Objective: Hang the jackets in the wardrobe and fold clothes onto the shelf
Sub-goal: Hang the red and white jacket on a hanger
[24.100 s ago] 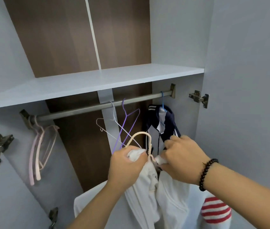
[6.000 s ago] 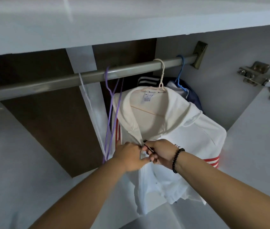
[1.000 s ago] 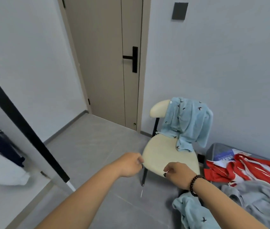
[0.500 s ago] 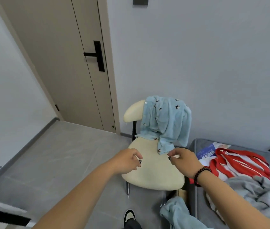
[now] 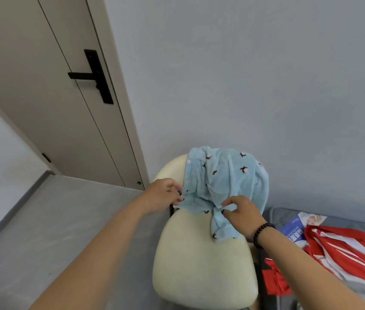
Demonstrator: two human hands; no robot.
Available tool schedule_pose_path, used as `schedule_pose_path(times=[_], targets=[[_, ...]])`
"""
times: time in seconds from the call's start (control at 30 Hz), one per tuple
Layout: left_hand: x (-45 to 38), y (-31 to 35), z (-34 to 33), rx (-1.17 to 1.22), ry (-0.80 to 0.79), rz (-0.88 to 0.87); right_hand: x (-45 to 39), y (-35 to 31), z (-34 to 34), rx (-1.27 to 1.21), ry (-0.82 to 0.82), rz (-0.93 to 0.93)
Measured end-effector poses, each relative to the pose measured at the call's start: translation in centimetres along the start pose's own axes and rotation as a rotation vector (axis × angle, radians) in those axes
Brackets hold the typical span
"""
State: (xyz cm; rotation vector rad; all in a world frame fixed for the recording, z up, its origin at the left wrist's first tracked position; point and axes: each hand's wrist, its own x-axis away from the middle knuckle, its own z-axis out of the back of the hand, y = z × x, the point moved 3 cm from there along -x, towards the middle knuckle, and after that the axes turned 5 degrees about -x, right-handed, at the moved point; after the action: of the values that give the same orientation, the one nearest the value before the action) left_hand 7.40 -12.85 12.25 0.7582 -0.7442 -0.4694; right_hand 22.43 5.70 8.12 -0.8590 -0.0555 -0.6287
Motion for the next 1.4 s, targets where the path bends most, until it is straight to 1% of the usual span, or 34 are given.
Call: schedule_pose_path(times=[0.13,0.43,0.57,0.63,0.7,0.77,0.83,0.9,0.97,1.03,1.17,1.3,1.4], targets=[[-3.3,0.1,1.1,0.114,0.055,0.051,-5.0,-0.1,0.4,0.034,-0.052,-0.005],[-8.0,0.9,0.9,0.224,0.114,0.188,-17.7,-0.5,1.8,0.105,-0.216,0.029],[-9.5,1.4,0.3,0.259,0.14,0.244,-22.5,-0.8,1.6,0.143,-0.221,0.052],[-10.2,1.4,-0.2,0.294,0.163,0.263,-24.2,-0.8,1.0,0.324,-0.217,0.17],[-11.0,1.4,-0.7,0.326,0.184,0.288,-25.2,-0.6,-0.4,0.567,-0.288,0.318],[-11.9,1.4,-1.3,0.35,0.205,0.315,-25.8,0.2,-1.8,0.744,-0.357,0.372],[-12.7,1.7,-1.8,0.363,0.227,0.332,-26.5,0.9,-2.5,0.809,-0.317,0.384],[-13.2,2.0,-2.3,0.381,0.239,0.339,-27.3,1.5,-2.4,0.766,-0.226,0.354],[-13.7,2.4,-2.8,0.398,0.242,0.347,-28.2,2.2,-2.0,0.646,-0.14,0.288],[-14.0,2.7,-3.3,0.42,0.248,0.359,-28.9,2.7,-1.5,0.565,-0.091,0.266],[-14.5,3.4,-4.4,0.42,0.25,0.372,-28.9,3.6,-0.5,0.395,-0.116,0.294],[-15.6,4.0,-6.8,0.372,0.195,0.373,-26.0,6.0,1.0,0.209,-0.183,0.368],[-16.6,4.7,-9.5,0.325,0.127,0.363,-22.8,8.4,2.4,0.046,-0.11,0.389]])
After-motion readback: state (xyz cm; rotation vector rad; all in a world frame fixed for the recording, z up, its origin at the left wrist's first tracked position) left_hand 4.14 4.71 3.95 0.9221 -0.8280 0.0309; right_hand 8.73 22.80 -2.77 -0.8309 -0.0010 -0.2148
